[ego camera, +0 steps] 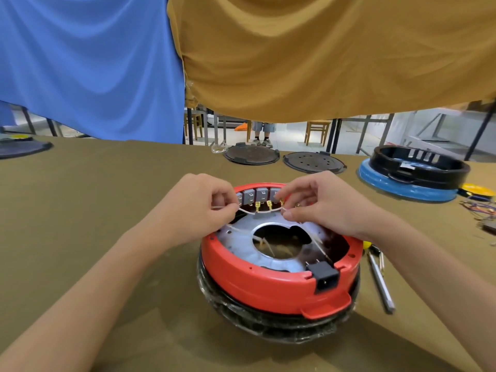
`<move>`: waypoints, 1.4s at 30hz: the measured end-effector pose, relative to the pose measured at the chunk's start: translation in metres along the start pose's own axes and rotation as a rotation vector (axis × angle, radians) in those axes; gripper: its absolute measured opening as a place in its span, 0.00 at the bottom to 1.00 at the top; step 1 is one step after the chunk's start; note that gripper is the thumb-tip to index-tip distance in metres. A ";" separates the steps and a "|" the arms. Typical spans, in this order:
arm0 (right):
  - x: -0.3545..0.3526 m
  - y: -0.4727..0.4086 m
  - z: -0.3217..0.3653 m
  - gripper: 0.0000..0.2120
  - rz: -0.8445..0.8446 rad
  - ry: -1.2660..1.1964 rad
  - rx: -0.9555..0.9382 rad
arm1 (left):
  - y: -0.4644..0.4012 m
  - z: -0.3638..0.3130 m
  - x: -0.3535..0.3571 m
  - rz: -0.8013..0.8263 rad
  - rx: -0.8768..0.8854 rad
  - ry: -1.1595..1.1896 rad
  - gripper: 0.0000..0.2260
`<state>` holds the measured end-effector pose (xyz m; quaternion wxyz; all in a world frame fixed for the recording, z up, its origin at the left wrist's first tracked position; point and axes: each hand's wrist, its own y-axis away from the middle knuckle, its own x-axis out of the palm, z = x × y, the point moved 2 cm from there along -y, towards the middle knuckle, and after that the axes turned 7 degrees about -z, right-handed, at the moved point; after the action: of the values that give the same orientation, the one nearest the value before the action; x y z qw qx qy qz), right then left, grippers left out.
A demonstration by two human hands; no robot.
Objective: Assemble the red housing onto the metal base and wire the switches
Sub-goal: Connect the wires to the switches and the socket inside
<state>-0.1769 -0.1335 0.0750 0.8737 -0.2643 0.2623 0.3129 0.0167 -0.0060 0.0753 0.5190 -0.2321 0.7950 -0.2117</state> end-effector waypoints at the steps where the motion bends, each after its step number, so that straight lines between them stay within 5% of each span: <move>1: 0.001 0.000 0.000 0.13 0.009 0.012 -0.015 | 0.001 0.000 0.000 0.007 -0.008 0.008 0.06; 17: 0.011 -0.010 0.010 0.05 -0.008 0.484 -0.216 | 0.004 -0.001 0.005 0.226 -0.023 0.112 0.06; 26: 0.010 -0.027 0.012 0.04 -0.021 0.259 -0.106 | 0.003 -0.003 0.004 0.201 -0.066 0.253 0.05; 30: 0.007 -0.029 0.002 0.03 -0.042 -0.060 -0.009 | 0.001 -0.002 0.001 0.079 0.087 0.037 0.06; 35: 0.009 -0.031 -0.006 0.03 -0.066 -0.127 0.041 | 0.004 -0.011 0.002 0.153 0.231 -0.047 0.06; 42: 0.009 -0.031 -0.010 0.03 -0.088 -0.217 0.082 | 0.002 -0.013 0.003 0.380 0.045 -0.188 0.07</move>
<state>-0.1526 -0.1568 0.0720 0.9201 -0.2040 0.1670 0.2898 0.0036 -0.0051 0.0769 0.6264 -0.0851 0.7677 -0.1049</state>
